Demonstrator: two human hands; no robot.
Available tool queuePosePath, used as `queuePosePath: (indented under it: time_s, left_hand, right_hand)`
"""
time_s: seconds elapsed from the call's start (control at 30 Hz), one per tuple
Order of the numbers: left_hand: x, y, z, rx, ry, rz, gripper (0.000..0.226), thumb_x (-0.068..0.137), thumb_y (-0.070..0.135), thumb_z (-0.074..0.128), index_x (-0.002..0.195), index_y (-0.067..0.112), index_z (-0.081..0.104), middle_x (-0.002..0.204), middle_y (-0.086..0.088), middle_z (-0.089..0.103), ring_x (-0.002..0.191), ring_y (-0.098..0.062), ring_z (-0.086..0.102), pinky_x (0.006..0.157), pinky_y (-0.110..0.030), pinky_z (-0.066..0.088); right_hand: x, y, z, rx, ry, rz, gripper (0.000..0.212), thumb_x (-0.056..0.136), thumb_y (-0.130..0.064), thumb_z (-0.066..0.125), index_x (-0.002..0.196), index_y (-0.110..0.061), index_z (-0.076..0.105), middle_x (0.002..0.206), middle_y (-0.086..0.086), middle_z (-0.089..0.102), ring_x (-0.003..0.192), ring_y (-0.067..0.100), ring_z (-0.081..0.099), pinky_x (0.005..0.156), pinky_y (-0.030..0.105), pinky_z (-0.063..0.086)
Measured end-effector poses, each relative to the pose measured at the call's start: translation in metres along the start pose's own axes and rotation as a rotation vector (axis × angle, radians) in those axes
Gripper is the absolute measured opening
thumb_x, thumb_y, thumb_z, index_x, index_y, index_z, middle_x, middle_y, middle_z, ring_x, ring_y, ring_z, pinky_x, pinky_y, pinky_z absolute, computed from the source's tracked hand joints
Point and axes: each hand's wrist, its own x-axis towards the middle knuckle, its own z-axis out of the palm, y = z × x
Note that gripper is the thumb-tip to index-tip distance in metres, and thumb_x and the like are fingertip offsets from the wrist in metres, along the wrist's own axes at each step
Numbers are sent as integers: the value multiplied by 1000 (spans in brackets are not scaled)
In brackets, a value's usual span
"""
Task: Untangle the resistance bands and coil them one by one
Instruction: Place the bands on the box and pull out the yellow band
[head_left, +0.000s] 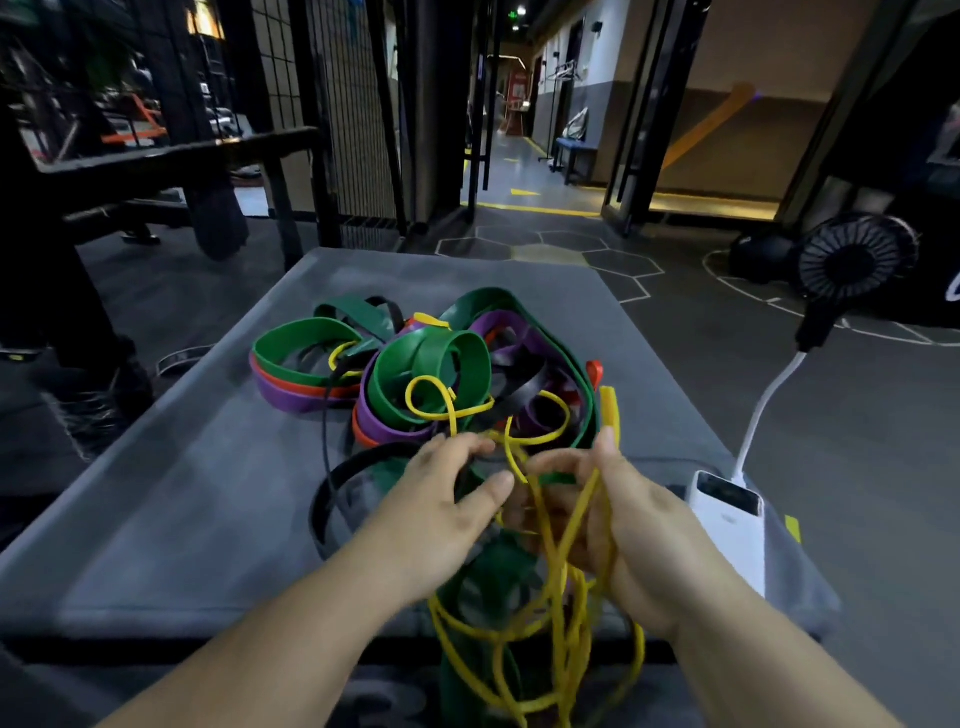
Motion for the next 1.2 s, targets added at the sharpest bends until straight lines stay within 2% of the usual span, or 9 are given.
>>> queuePosePath:
  time_s: [0.23,0.37,0.5,0.6,0.73,0.83,1.0,1.13,1.2]
  left_hand:
    - [-16,2,8,-170,-160,4,30,88,45,63,109,44,42,114,20,56,104,16,50,92,-9,42]
    - [-42,-2,28,-363,-284,-57,73,65,55,68,127,38,34,110,13,68,103,-1,63,95,-34,51]
    - [-66,1,24,-335,-278,-55,39,86,28,65,116,37,42,86,5,71,75,-1,63,75,-28,52]
    - [-74,10,6,-291,-161,-4,21,94,20,56,111,31,48,71,13,65,70,3,58,72,-20,45]
    - [-82,21,-5,-327,-103,58,22,86,32,60,106,28,51,72,15,64,74,-8,63,80,-35,49]
    - [-86,23,-7,-359,-128,96,21,87,31,62,103,23,53,65,12,57,61,-12,54,66,-36,45]
    - [-90,25,-10,-285,-143,141,13,93,29,59,87,18,55,60,9,45,61,-13,44,64,-34,40]
    - [-88,16,-4,-197,-173,67,10,96,24,56,89,19,52,70,2,51,63,-11,49,65,-27,44]
    - [-89,8,3,-186,-192,18,10,97,21,54,89,19,49,71,3,53,59,-8,49,62,-23,43]
  right_hand:
    - [-8,-2,14,-569,155,21,77,72,-80,21,102,-28,69,100,-5,72,99,8,65,96,36,51]
    - [-35,4,22,-590,188,12,62,74,-71,22,98,-36,68,86,-22,70,88,-12,61,73,3,43]
    - [-58,6,23,-971,202,2,75,71,-75,9,85,-25,62,72,-4,61,77,14,59,77,32,49]
    - [-67,-7,26,-1331,251,-46,67,73,-74,5,69,-22,47,70,-3,52,72,21,50,66,36,41]
    - [-77,-23,31,-937,286,-193,65,66,-76,30,58,-17,56,55,-9,58,55,7,54,56,22,42]
    - [-87,-33,36,-635,246,-242,67,70,-78,49,44,-17,48,44,-5,47,42,7,41,48,18,35]
    - [-99,-47,25,333,-67,-191,56,65,-45,82,38,-21,39,39,-7,26,32,8,23,40,20,26]
    - [-92,-47,-1,838,-519,-247,22,93,-30,60,95,-11,70,54,-6,41,45,4,36,58,20,35]
    - [-87,-47,-10,903,-478,-289,31,103,-25,43,127,-12,59,69,0,60,58,9,55,70,23,38]
